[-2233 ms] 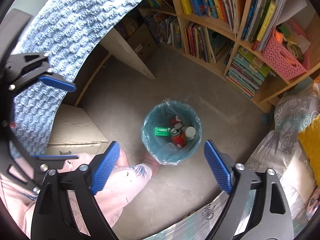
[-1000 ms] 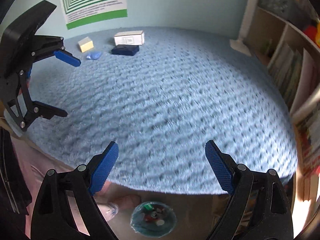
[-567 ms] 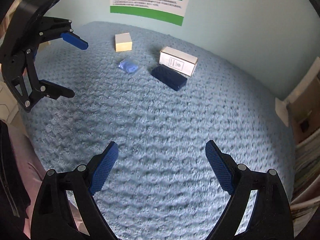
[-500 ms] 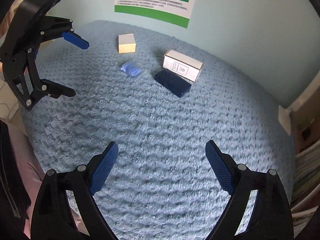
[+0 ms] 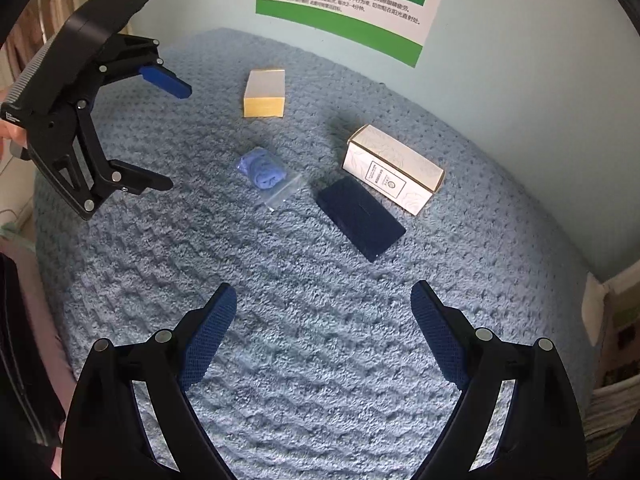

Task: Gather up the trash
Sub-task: 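Swing both tools back over the blanket toward the blue bag and dark blue box, then grasp the blue plastic bag with the left tool while the right tool grasps the dark blue box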

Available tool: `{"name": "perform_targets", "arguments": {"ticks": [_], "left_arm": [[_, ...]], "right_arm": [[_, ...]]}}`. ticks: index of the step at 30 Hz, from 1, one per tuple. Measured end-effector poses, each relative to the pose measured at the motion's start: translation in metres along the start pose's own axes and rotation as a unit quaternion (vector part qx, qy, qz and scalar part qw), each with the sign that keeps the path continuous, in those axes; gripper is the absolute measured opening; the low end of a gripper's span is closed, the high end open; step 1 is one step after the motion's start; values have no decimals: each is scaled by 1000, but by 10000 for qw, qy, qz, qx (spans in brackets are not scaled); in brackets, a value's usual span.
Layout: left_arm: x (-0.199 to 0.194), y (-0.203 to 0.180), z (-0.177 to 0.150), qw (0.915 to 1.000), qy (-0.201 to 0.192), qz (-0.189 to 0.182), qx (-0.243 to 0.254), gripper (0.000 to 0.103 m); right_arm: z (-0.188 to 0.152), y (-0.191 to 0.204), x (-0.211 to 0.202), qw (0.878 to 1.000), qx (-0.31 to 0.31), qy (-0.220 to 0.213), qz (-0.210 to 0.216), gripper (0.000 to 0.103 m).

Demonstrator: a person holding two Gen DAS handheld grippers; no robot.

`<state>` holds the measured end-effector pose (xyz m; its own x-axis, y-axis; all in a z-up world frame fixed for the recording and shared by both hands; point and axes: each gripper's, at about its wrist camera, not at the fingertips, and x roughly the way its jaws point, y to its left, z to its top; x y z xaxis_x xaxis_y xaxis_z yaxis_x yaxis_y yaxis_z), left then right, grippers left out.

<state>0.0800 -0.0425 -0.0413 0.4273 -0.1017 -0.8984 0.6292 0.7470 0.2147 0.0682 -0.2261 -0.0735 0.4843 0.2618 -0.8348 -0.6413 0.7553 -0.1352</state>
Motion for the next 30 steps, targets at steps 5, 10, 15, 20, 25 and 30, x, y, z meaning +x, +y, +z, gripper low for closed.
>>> {"name": "perform_targets", "arguments": {"ticks": [5, 10, 15, 20, 25, 30], "left_arm": [[18, 10, 12, 9999, 81, -86, -1, 96], [34, 14, 22, 9998, 160, -154, -3, 96], [47, 16, 29, 9995, 228, -239, 3, 96], [58, 21, 37, 9989, 294, -356, -50, 96], [68, 26, 44, 9984, 306, -472, -112, 94], [77, 32, 51, 9968, 350, -683, -226, 86]], "right_arm": [[11, -14, 23, 9998, -8, 109, 154, 88], [20, -24, 45, 9995, -36, 192, 245, 88], [28, -32, 63, 9992, -37, 219, 334, 88], [36, -41, 83, 9986, -64, 305, 418, 88], [43, -46, 102, 9981, -128, 368, 480, 88], [47, -51, 119, 9975, -137, 429, 543, 88]]}}
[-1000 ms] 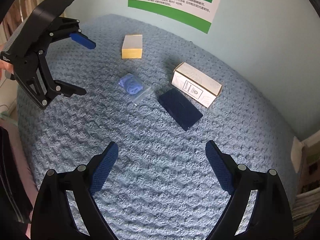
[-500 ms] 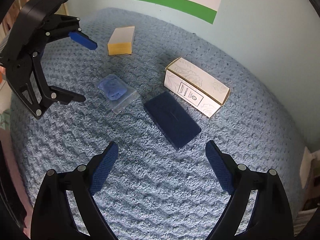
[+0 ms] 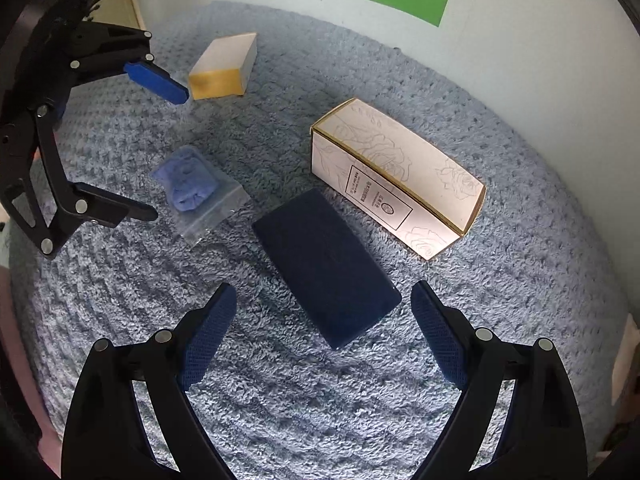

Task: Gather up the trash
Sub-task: 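Grasp the blue plastic bag with the left tool while the right tool grasps the dark blue box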

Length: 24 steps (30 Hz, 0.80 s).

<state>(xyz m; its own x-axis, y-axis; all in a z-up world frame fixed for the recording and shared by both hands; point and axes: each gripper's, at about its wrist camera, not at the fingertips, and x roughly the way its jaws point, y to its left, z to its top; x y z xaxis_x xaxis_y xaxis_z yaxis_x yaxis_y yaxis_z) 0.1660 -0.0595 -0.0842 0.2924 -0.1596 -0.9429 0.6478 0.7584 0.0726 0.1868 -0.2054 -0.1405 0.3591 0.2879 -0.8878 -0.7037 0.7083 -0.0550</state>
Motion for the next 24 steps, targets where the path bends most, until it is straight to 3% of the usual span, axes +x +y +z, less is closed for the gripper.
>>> {"name": "perform_targets", "arguments": {"ticks": [12, 14, 16, 21, 24], "left_arm": [[15, 9, 7, 9997, 133, -191, -96, 70], [17, 11, 7, 9996, 150, -226, -116, 64], [19, 12, 6, 9992, 201, -318, -142, 51], [23, 15, 5, 9986, 271, -404, -224, 46], [24, 13, 4, 9987, 265, -399, -188, 43]], "right_arm": [[18, -8, 32, 9997, 133, 149, 171, 88], [18, -9, 38, 9994, 128, 230, 220, 88], [19, -7, 43, 9993, 103, 251, 247, 88], [21, -7, 49, 9993, 106, 247, 264, 88], [21, -7, 48, 9993, 105, 251, 252, 81]]}}
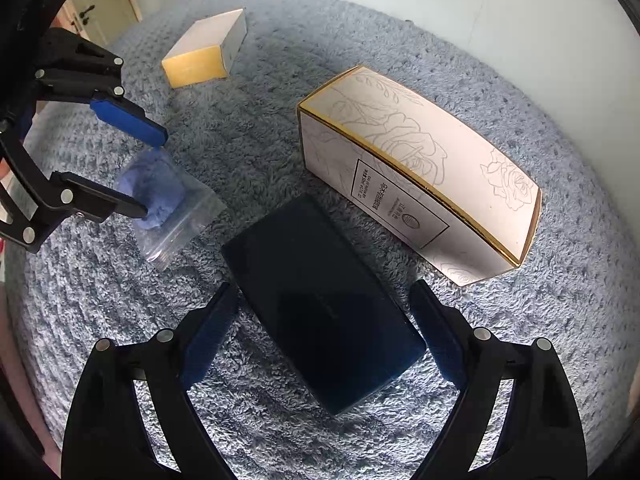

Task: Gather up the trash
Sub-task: 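Grasp the blue plastic bag with the left tool while the right tool grasps the dark blue box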

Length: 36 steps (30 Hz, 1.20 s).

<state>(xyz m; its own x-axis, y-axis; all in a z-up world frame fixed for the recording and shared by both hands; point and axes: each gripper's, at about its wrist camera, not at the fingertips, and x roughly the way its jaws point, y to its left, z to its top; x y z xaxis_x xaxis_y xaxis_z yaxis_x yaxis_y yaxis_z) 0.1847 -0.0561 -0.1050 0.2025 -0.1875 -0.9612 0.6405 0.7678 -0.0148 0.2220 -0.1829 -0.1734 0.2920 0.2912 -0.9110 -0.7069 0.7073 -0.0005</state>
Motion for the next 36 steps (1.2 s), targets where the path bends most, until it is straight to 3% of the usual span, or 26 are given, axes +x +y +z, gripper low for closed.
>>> {"name": "perform_targets", "arguments": {"ticks": [2, 4, 7, 12, 21, 28, 33, 35, 36], "left_arm": [[-1, -1, 0, 10000, -12, -8, -7, 39], [-5, -2, -2, 10000, -25, -56, -35, 28], [-9, -3, -2, 10000, -52, -50, -34, 22], [-22, -10, -8, 9999, -125, -3, -2, 13], [-49, -26, -19, 9993, -312, 81, 194, 13], [-64, -42, -26, 9984, -437, 78, 350, 4], [-65, -43, -32, 9981, -460, 199, 349, 10], [-62, -38, -31, 9983, -422, 225, 336, 15], [-59, -36, -31, 9982, -410, 269, 351, 25]], "right_arm": [[-2, -2, -4, 10000, 13, 11, 19, 71], [-4, -2, -7, 10000, 4, 27, -9, 64], [-6, 0, -12, 10000, 7, 20, -48, 59], [-13, 5, -25, 9999, -29, -55, -115, 56], [-37, 14, -59, 9991, 110, -194, -356, 54], [-62, 30, -94, 9976, 226, -320, -572, 54], [-71, 42, -103, 9968, 361, -336, -626, 54], [-67, 30, -101, 9967, 394, -322, -629, 54], [-70, 28, -100, 9968, 417, -296, -610, 54]]}}
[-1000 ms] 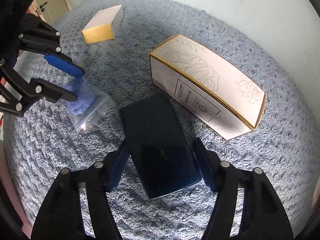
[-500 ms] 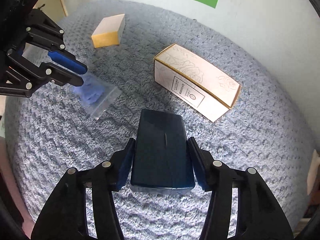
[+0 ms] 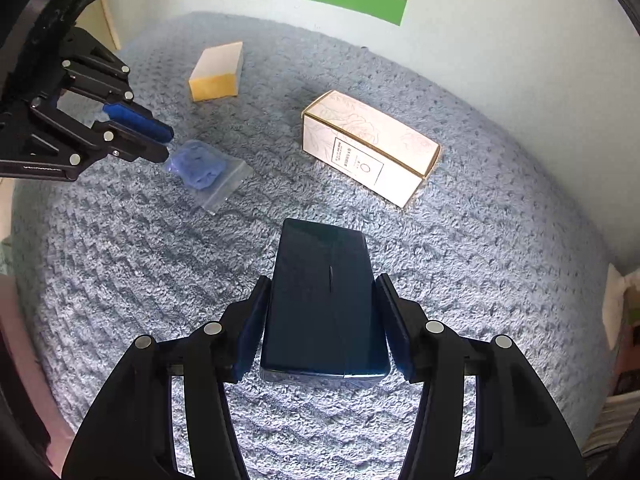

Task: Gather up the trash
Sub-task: 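Grasp the blue plastic bag with the left tool while the right tool grasps the dark blue box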

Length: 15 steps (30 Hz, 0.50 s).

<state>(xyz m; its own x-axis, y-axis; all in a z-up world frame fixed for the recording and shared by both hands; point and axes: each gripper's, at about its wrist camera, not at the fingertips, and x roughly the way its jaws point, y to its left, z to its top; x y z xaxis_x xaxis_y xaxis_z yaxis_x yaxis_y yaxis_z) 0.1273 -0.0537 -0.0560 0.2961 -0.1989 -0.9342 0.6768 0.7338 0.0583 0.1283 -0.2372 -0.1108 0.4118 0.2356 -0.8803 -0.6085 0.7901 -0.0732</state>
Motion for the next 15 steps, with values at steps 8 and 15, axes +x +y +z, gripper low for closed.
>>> {"name": "perform_targets", "arguments": {"ticks": [8, 15], "left_arm": [[19, 14, -3, 9999, 2, 93, 39, 70], [44, 15, 3, 9998, 150, -5, 122, 80]], "right_arm": [[10, 0, 51, 9990, 169, 287, 288, 54], [17, 2, 78, 9984, 18, 450, 340, 74]]}}
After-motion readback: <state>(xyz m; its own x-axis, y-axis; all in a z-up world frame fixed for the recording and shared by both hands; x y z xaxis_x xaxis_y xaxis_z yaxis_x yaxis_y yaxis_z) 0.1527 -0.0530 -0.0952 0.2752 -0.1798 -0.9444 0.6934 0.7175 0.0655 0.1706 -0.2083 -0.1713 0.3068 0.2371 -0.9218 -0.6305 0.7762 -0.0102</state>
